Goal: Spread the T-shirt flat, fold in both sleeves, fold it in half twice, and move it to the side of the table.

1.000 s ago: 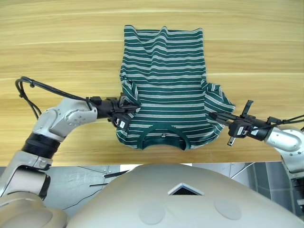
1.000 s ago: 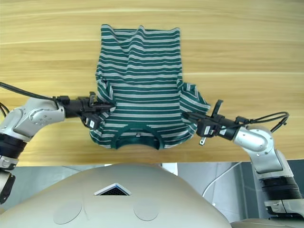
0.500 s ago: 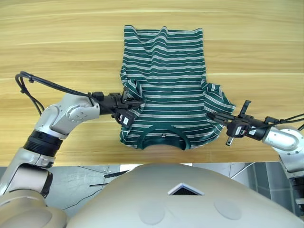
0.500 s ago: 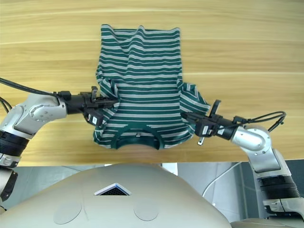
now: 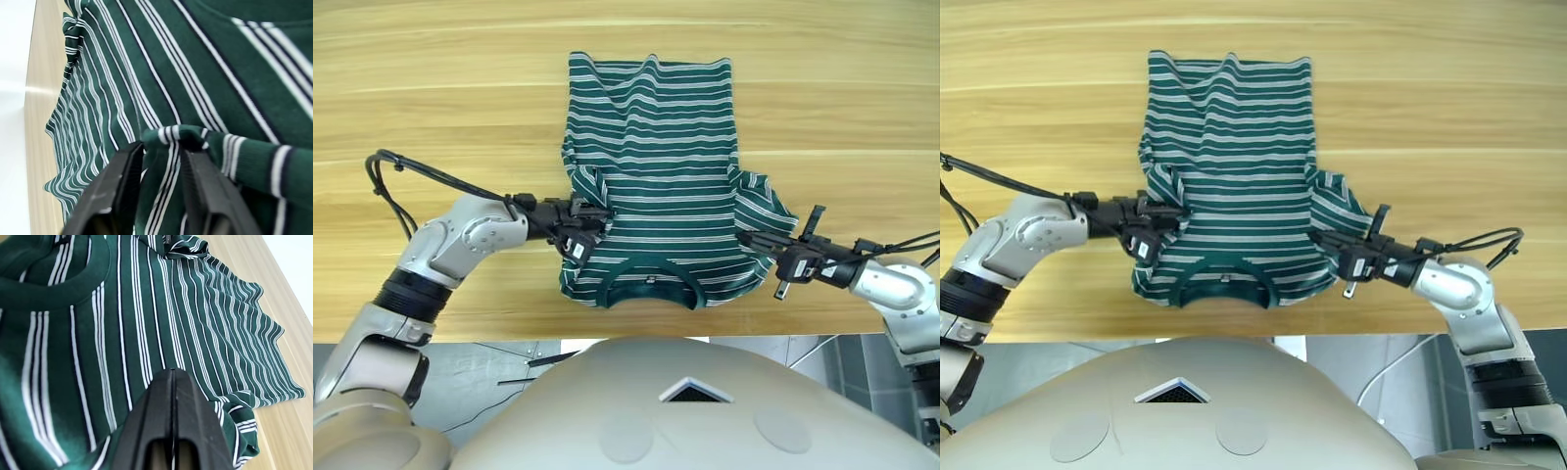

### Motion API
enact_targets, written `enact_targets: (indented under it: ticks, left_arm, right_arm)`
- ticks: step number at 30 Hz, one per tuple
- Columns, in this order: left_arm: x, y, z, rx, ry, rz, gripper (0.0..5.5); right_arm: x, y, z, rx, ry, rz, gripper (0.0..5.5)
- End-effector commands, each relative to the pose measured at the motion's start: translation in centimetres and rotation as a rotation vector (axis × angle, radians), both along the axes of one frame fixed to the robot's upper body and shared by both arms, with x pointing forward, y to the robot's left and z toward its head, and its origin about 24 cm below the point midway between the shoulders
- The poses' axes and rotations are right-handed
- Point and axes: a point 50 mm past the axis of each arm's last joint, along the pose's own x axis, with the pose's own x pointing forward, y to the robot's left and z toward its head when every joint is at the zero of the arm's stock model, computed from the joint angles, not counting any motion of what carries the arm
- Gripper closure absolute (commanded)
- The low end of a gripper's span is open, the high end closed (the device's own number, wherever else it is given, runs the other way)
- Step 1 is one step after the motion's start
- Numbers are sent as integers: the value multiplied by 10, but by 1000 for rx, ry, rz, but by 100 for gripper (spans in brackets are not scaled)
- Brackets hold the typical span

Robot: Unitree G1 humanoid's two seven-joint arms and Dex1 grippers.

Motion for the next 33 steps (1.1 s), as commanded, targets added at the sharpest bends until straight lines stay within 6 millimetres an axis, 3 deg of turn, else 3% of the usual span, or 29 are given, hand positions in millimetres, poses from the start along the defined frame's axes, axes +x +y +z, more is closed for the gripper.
enact_targets:
  ticks: [1, 6, 10, 13, 15, 18, 22, 26, 33]
  left_arm:
    - [6, -4, 7, -32, -33, 14, 347]
    - [0, -15, 11, -134, 4, -5, 278]
    - [7, -17, 22, -223, -31, 23, 217]
    - [14, -9, 20, -172, -76, 53, 171]
    - [15, -4, 19, -155, -91, 64, 118]
    - [19, 3, 24, -170, -115, 99, 67]
    - [20, 11, 22, -165, -122, 136, 10]
    - [22, 18, 20, -147, -123, 159, 10]
    - [25, 19, 19, -157, -137, 179, 10]
  right_arm:
    - [3, 0, 1, -12, -5, 4, 550]
    - [4, 0, 2, -6, -16, -1, 550]
    - [20, -6, 20, 56, -102, -83, 550]
    - [30, -13, 35, 99, -165, -149, 497]
    - [39, -27, 45, 92, -218, -234, 444]
    - [47, -67, 58, -57, -301, -396, 390]
    - [40, -96, 65, -270, -309, -445, 319]
    - [26, -112, 57, -466, -237, -414, 265]
    - [11, -96, 18, -506, -86, -284, 265]
